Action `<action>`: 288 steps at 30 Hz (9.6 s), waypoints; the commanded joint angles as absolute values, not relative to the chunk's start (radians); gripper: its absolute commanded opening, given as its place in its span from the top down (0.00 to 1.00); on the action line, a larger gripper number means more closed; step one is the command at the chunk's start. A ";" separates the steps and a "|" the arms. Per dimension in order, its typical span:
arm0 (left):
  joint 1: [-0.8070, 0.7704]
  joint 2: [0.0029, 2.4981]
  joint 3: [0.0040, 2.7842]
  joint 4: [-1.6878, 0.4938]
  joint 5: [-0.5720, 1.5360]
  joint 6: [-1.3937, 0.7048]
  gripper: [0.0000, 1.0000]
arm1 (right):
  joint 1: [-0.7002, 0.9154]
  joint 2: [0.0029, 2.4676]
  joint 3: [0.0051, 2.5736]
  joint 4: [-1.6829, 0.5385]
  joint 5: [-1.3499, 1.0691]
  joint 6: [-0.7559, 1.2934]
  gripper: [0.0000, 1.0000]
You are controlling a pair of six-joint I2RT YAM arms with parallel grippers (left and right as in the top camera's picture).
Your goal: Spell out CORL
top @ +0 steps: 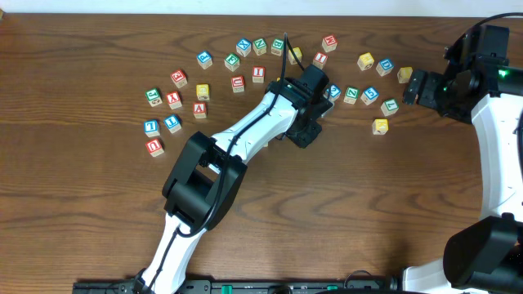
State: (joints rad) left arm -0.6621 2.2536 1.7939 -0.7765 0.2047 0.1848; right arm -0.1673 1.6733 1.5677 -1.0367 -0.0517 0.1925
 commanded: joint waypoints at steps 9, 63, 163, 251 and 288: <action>-0.657 2.194 1.811 -0.780 0.209 0.197 0.56 | -0.170 1.678 1.561 -1.042 -0.059 0.178 0.01; 0.004 1.778 1.802 -0.968 0.138 -0.077 0.55 | 0.467 2.092 1.561 -0.909 -0.056 -0.247 0.27; 0.003 1.779 1.801 -0.987 0.138 -0.077 0.55 | 0.502 2.151 1.606 -0.854 -0.179 -0.619 0.48; 0.003 1.779 1.801 -0.987 0.139 -0.077 0.55 | 0.493 2.151 1.607 -0.926 -0.033 0.512 0.71; 0.002 1.779 1.801 -0.987 0.139 -0.078 0.55 | 0.433 2.149 1.761 -0.943 -0.003 0.323 0.91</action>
State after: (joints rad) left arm 0.0036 1.7653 1.7962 -0.9848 0.1436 -0.0750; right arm 0.4526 2.1441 1.7473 -0.9691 -0.0036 0.2886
